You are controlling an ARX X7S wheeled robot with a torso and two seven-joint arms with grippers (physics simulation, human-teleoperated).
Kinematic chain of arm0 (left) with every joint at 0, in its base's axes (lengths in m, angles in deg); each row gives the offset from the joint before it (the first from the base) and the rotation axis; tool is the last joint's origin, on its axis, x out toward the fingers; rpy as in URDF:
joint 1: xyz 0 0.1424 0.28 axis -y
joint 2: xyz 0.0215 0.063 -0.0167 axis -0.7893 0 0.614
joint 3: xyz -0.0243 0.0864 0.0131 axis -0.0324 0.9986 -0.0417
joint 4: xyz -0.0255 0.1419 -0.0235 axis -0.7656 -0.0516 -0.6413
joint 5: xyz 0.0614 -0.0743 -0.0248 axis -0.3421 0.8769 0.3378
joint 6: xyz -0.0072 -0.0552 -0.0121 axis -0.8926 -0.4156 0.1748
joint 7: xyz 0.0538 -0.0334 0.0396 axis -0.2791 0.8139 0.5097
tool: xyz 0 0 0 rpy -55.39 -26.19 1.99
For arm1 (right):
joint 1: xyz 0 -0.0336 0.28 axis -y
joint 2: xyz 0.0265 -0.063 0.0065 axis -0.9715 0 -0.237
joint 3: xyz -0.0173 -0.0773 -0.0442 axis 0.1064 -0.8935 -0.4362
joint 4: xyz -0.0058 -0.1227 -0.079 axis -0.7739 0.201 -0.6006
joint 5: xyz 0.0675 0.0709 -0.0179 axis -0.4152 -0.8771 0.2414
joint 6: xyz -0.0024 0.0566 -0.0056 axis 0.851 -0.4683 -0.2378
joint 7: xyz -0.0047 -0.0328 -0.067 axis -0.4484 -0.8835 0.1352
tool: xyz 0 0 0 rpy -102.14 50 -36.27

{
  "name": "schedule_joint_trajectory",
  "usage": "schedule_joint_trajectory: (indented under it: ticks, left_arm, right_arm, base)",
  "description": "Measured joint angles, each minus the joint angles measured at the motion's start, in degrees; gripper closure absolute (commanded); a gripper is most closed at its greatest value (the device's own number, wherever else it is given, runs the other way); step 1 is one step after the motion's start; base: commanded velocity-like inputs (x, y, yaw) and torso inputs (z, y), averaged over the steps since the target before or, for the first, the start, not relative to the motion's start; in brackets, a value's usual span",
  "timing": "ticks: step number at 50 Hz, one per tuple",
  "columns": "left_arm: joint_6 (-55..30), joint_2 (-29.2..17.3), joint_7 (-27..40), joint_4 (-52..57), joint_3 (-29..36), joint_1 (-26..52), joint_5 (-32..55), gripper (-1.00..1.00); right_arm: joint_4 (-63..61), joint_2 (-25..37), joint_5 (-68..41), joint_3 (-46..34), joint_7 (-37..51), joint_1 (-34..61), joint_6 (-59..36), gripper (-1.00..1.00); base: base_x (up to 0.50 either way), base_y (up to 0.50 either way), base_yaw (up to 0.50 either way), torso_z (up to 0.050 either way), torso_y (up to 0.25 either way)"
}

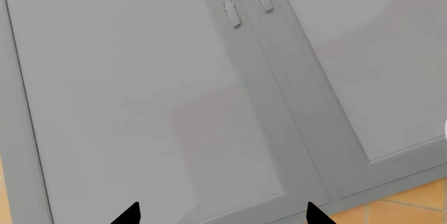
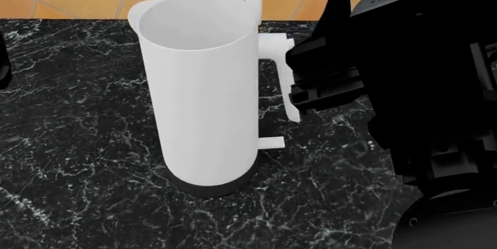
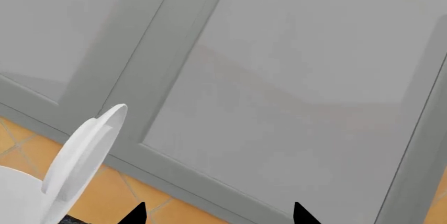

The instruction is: Close the lid of the electric kettle.

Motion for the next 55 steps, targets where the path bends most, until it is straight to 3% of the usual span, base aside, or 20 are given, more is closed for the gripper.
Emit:
schedule_joint_trajectory:
  ticks: [17,40,55]
  left_arm:
    - [-0.8,-0.2,0.9,0.3,0.2,0.6,1.0,-1.0]
    - [-1.1,-0.7,2.6,1.1,-0.3,0.4,3.4,-1.0]
    - [-0.6,-2.1,5.5,1.2,-1.6,-0.1,7.7,-1.0]
  right_arm:
    - [0.1,0.2,-0.3,0.2,0.2,-0.5,0.4,-1.0]
    - [1.1,0.9,-0.5,0.1,0.5,-2.1,2.5,-1.0]
    - [14.8,1.7,-0.4,0.3,-1.3,-3.4,11.6,-1.0]
  base:
    - [0.31,0.0,0.0,0.0,0.0]
    - [0.04,0.0,0.0,0.0,0.0]
    - [0.0,0.0,0.0,0.0,0.0]
